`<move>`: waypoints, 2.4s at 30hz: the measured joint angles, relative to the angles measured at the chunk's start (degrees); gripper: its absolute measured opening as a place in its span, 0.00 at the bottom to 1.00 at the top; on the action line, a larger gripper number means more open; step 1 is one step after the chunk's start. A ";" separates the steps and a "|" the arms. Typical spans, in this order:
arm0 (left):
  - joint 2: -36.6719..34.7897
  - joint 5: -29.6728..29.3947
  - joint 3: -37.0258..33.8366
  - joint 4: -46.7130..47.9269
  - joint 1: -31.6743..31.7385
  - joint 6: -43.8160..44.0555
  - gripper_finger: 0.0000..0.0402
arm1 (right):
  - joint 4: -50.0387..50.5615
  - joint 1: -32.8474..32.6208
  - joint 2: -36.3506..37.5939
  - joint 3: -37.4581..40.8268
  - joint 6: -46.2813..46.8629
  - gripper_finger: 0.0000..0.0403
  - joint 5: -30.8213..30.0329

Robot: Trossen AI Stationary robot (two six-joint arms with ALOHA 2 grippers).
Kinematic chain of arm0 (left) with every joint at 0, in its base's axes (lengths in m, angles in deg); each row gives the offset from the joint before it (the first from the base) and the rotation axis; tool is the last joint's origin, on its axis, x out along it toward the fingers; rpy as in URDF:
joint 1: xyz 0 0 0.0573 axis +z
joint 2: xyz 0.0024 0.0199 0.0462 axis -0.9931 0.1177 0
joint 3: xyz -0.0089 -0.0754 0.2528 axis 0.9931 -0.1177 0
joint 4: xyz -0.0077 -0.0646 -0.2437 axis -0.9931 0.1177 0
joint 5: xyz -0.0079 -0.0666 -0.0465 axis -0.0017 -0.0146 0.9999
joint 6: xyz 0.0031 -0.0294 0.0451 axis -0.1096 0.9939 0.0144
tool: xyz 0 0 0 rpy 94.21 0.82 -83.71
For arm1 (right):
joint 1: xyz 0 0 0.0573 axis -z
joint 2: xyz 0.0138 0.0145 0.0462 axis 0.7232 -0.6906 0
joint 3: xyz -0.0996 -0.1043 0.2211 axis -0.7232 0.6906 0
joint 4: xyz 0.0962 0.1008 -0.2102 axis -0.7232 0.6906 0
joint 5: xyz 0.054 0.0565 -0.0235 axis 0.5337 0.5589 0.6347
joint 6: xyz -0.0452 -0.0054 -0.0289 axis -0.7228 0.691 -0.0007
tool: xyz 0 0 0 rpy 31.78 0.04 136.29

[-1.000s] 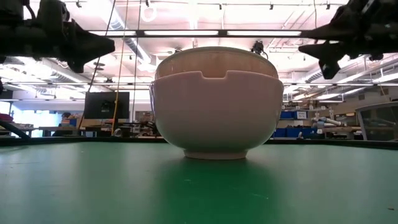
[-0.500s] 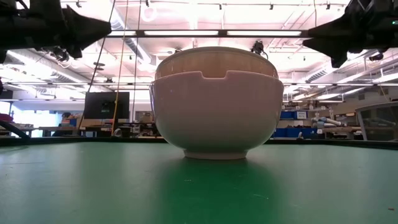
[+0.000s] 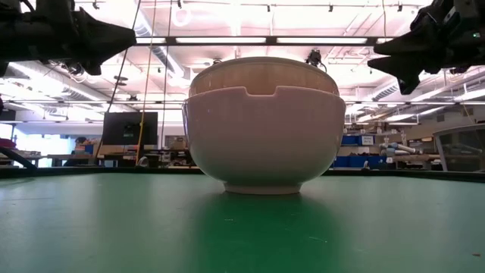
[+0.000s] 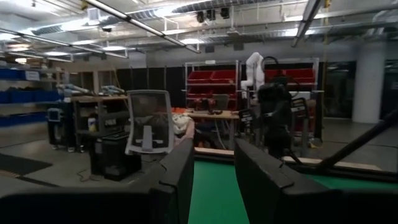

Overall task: Nest bowls inside each other
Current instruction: Return to Home Position

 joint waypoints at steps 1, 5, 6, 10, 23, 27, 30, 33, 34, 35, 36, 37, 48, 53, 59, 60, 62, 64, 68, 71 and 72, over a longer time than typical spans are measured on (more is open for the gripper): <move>-0.02 0.00 0.00 -0.04 -0.52 -0.02 0.29 | 0.93 -0.19 0.67 0.00 0.41 0.41 -0.03; -0.15 -1.64 0.00 -0.03 -2.43 -0.07 0.29 | 4.53 -1.67 4.65 0.00 1.29 0.41 -0.88; -0.15 -2.32 0.00 0.08 -3.00 -0.06 0.29 | 4.94 -2.24 5.90 0.00 1.35 0.41 -0.99; -0.17 -5.04 0.00 1.65 -5.15 0.22 0.29 | 6.43 -4.51 10.16 0.00 0.96 0.41 -2.75; -0.12 -7.10 -0.02 4.39 -7.50 2.16 0.29 | -3.09 -9.00 13.70 7.89 2.47 0.41 -7.93; 0.28 -6.88 -0.02 6.08 -7.47 5.12 0.29 | -3.77 -9.00 13.68 7.89 2.04 0.41 -7.93; 0.76 -6.67 -0.04 7.40 -7.50 7.10 0.29 | -3.71 -9.00 13.70 7.89 1.92 0.41 -7.89; 0.83 -6.33 -0.04 7.54 -7.50 7.85 0.29 | -3.64 -9.00 13.68 7.89 1.92 0.41 -7.85; 0.83 -6.15 -0.04 7.53 -7.50 7.89 0.29 | -3.53 -9.00 13.70 7.89 1.90 0.41 -7.85; 0.83 -5.90 -0.04 7.57 -7.50 7.88 0.29 | -3.32 -9.00 13.70 7.89 1.85 0.41 -7.86; 0.83 -5.76 -0.04 7.59 -7.50 7.84 0.29 | -3.17 -9.00 13.68 7.89 1.83 0.41 -7.87; 0.83 -5.77 -0.04 7.59 -7.50 7.75 0.29 | -3.04 -9.00 13.68 7.89 1.85 0.41 -7.87; -3.98 -5.70 1.28 7.51 -10.38 -4.58 0.29 | -2.46 -9.00 13.68 7.89 2.29 0.41 -8.20; -12.23 -6.85 1.37 10.57 -10.98 -8.60 0.29 | -0.49 -9.00 13.68 7.89 3.19 0.41 -7.98; -19.50 -0.56 1.46 18.25 -10.22 -4.90 0.29 | 1.57 -8.99 13.55 7.89 3.50 0.41 -9.53; -19.19 1.16 1.46 18.73 -9.64 -3.34 0.29 | 1.53 -8.98 13.55 7.89 2.80 0.41 -10.30; -18.33 4.52 1.11 19.13 -8.29 0.00 0.29 | 1.44 -8.89 13.53 7.89 1.63 0.41 -11.76; -17.21 6.43 0.80 19.36 -6.54 2.66 0.29 | 1.19 -8.71 13.53 7.89 0.58 0.41 -12.58; -14.94 10.24 0.13 18.77 -1.81 5.13 0.29 | -0.69 -8.45 13.51 7.89 -0.13 0.41 -12.51; -14.05 13.98 0.13 18.51 2.40 5.88 0.29 | -1.51 -8.45 13.53 7.89 -0.16 0.41 -12.03; -13.93 14.78 0.13 18.66 3.59 5.90 0.29 | -1.46 -8.45 13.51 7.89 -0.17 0.41 -12.02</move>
